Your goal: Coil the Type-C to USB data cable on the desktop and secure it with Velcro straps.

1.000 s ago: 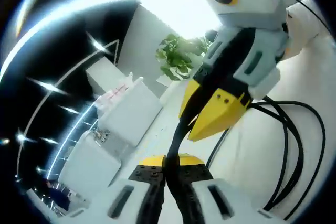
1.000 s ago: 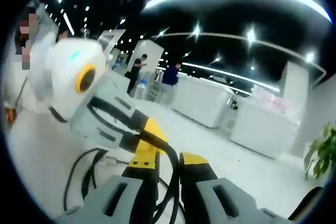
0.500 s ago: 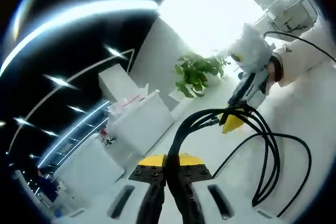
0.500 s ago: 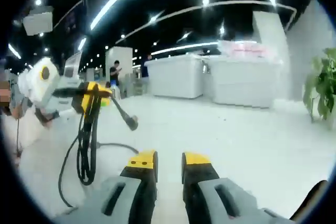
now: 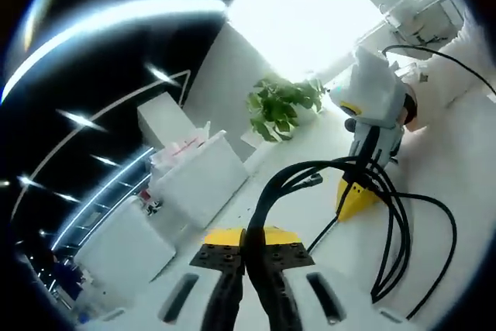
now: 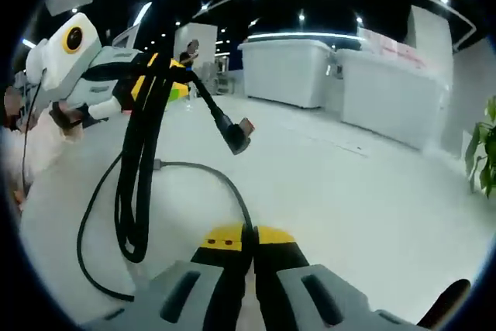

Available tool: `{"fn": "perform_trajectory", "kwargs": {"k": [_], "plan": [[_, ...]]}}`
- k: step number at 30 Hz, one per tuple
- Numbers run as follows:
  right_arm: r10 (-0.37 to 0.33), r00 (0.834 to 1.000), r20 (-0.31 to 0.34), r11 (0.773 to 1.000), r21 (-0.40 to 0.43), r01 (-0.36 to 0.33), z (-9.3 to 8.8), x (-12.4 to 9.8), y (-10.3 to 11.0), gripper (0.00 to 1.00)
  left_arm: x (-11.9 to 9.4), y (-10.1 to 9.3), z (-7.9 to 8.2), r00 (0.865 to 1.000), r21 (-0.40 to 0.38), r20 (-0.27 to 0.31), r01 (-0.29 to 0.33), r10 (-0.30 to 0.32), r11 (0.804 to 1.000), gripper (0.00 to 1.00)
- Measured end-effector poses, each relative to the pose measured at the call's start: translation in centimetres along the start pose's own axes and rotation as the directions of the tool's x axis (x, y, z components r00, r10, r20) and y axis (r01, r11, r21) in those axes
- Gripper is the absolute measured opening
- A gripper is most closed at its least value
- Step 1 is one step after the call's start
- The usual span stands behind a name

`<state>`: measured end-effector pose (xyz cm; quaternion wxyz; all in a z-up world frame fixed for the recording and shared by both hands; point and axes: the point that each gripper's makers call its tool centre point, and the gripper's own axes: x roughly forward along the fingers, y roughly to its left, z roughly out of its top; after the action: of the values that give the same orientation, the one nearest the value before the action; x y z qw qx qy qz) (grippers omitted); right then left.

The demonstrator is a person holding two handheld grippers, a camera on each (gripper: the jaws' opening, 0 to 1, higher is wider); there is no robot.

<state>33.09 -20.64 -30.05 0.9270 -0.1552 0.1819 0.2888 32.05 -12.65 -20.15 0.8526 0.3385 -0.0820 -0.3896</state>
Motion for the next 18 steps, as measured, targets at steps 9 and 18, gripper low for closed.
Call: {"fn": "perform_trajectory", "kwargs": {"k": [9, 18], "plan": [[-0.234, 0.958, 0.168, 0.971, -0.016, 0.240, 2.7, -3.0, -7.0, 0.03, -0.1, -2.5, 1.0, 0.992, -0.003, 0.044, 0.123, -0.122, 0.992, 0.08], [-0.057, 0.919, 0.391, 0.987, -0.117, 0.111, 8.6, -5.3, -1.6, 0.03, 0.1, -3.9, 1.1, 0.991, 0.093, 0.023, 0.130, -0.133, 0.987, 0.08]]}}
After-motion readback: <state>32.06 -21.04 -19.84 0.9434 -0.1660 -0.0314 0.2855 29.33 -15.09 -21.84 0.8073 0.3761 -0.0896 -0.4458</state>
